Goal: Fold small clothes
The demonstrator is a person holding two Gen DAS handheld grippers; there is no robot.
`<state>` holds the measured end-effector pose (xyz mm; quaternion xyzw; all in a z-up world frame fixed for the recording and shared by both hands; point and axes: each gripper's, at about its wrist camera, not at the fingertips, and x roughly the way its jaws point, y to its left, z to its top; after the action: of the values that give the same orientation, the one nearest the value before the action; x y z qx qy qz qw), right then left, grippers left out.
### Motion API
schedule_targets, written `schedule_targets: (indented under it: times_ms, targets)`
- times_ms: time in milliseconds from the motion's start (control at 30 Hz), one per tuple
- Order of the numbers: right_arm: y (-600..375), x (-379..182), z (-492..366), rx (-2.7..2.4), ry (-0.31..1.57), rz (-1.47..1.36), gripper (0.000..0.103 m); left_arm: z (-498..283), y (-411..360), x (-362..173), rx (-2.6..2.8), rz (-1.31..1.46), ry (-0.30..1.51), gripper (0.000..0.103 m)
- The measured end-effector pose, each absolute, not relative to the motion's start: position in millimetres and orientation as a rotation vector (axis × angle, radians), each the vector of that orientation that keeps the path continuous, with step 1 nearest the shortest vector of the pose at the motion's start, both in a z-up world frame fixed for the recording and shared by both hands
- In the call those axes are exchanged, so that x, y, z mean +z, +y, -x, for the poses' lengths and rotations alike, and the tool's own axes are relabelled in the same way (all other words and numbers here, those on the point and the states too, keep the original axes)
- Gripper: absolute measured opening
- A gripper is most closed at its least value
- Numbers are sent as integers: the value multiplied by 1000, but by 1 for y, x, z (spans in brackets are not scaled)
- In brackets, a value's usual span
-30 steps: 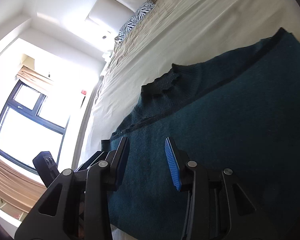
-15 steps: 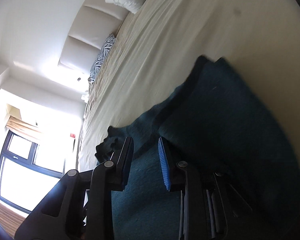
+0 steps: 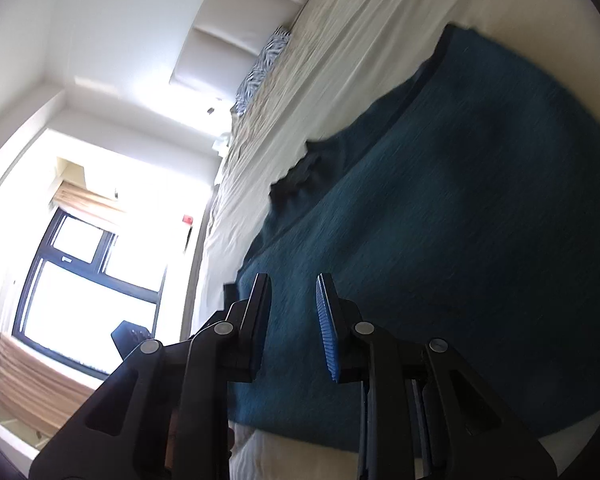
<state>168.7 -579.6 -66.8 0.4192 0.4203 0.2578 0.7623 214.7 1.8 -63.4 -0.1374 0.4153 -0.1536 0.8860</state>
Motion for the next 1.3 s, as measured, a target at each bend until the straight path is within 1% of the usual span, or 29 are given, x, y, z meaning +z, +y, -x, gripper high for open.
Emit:
schedule_targets:
  times_ms: [100, 167, 233, 400, 500, 633, 667, 700, 733, 800, 1000, 1100, 1200, 1267, 1300]
  targets:
    - [-530, -88, -158, 651, 1038, -867, 22, -197, -23, -79, -354, 224, 927, 79]
    - [-517, -104, -150, 621, 1089, -864, 22, -195, -24, -90, -323, 189, 952, 76]
    - [-533, -111, -148, 607, 1065, -946, 22, -195, -20, -90, -329, 196, 948, 75]
    - [-609, -107, -150, 414, 943, -1016, 22, -193, -16, -90, -321, 191, 946, 74]
    - [-664, -106, -134, 285, 865, -1088, 22, -189, -16, -91, -320, 178, 938, 74]
    - [-709, -97, -107, 174, 787, -1123, 23, -189, -13, -90, -324, 183, 940, 74]
    - [-713, -94, -102, 161, 775, -1119, 25, -188, -12, -89, -324, 184, 940, 74]
    - [-714, -89, -97, 152, 766, -1101, 30, -187, -12, -89, -322, 183, 940, 74]
    - [-720, -83, -92, 143, 760, -1079, 44, -185, -10, -88, -319, 180, 940, 74]
    - [-733, -70, -81, 134, 739, -1049, 61, -184, -9, -86, -312, 173, 942, 74]
    - [-693, -34, -83, 230, 744, -936, 61, -175, 5, -74, -261, 165, 932, 74]
    - [-663, -18, -83, 297, 757, -897, 61, -167, 22, -60, -226, 180, 892, 75]
    - [-641, -14, -90, 349, 778, -874, 61, -157, 50, -45, -169, 217, 828, 81]
    - [-629, -15, -94, 374, 795, -864, 61, -155, 73, -41, -123, 259, 791, 90]
    - [-623, -16, -96, 384, 804, -864, 61, -156, 86, -43, -105, 294, 789, 91]
